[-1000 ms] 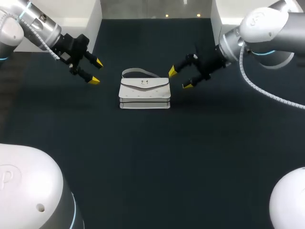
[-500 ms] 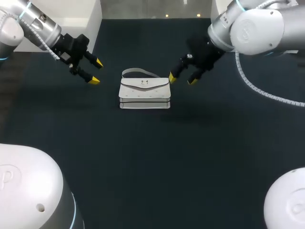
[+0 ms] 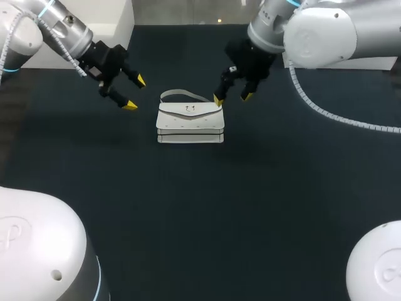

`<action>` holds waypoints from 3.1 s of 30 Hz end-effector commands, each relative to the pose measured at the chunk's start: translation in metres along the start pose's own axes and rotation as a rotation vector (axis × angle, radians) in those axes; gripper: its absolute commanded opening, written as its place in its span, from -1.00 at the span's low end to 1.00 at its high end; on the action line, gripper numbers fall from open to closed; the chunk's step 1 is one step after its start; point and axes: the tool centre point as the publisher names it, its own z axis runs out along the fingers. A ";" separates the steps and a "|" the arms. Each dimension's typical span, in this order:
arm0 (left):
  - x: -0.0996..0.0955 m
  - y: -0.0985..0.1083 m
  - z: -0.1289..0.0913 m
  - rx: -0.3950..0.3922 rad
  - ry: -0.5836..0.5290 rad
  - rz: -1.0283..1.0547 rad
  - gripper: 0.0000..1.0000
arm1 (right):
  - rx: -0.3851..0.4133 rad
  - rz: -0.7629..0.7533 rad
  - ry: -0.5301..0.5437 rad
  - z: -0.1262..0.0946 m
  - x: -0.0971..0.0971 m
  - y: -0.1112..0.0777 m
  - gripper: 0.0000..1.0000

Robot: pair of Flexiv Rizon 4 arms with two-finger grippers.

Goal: Pick up the bag, open it, inspect its contents, close it, and place it on the opposite side

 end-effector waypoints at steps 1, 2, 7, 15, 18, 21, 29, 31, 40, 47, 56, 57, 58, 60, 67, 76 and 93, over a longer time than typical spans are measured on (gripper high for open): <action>-0.001 -0.017 -0.004 -0.052 -0.022 0.042 1.00 | -0.075 -0.200 -0.196 -0.009 0.012 -0.008 1.00; -0.001 -0.018 -0.004 -0.060 -0.029 0.052 1.00 | -0.080 -0.238 -0.213 -0.009 0.014 -0.008 1.00; -0.003 -0.021 -0.004 -0.057 -0.054 0.091 1.00 | -0.108 -0.334 -0.325 -0.005 0.019 -0.011 1.00; -0.009 -0.025 0.001 -0.058 -0.064 0.124 1.00 | -0.078 -0.509 -0.423 0.023 0.023 -0.011 1.00; -0.011 -0.025 0.002 -0.052 -0.050 0.123 1.00 | -0.078 -0.509 -0.423 0.023 0.023 -0.011 1.00; -0.011 -0.025 0.002 -0.052 -0.050 0.123 1.00 | -0.078 -0.509 -0.423 0.023 0.023 -0.011 1.00; -0.012 -0.031 0.008 -0.047 -0.050 0.168 1.00 | -0.083 -0.577 -0.442 0.025 0.028 -0.009 1.00; -0.013 -0.034 0.012 -0.025 -0.043 0.191 1.00 | -0.131 -0.663 -0.470 0.027 0.032 -0.007 1.00; -0.016 -0.035 0.023 0.015 -0.036 0.252 1.00 | -0.258 -0.929 -0.585 0.048 0.034 -0.014 1.00; -0.023 -0.036 0.026 0.033 -0.024 0.257 1.00 | -0.252 -0.985 -0.570 0.055 0.030 -0.015 1.00; -0.024 -0.037 0.029 0.029 -0.029 0.263 1.00 | -0.252 -0.985 -0.570 0.055 0.030 -0.015 1.00; -0.025 -0.038 0.030 0.028 -0.040 0.274 1.00 | -0.252 -1.002 -0.594 0.057 0.030 -0.014 1.00; -0.025 -0.038 0.032 0.033 -0.047 0.285 1.00 | -0.236 -1.014 -0.635 0.060 0.030 -0.013 1.00; -0.026 -0.041 0.036 0.038 -0.056 0.301 1.00 | -0.242 -1.042 -0.664 0.065 0.028 -0.011 1.00; -0.026 -0.044 0.043 0.042 -0.080 0.322 1.00 | -0.210 -1.054 -0.723 0.086 0.024 -0.005 1.00; -0.026 -0.046 0.047 0.053 -0.079 0.344 1.00 | -0.213 -1.062 -0.760 0.101 0.020 0.008 0.56; -0.023 -0.050 0.048 0.072 -0.096 0.381 1.00 | -0.182 -1.060 -0.792 0.118 -0.005 0.021 -0.07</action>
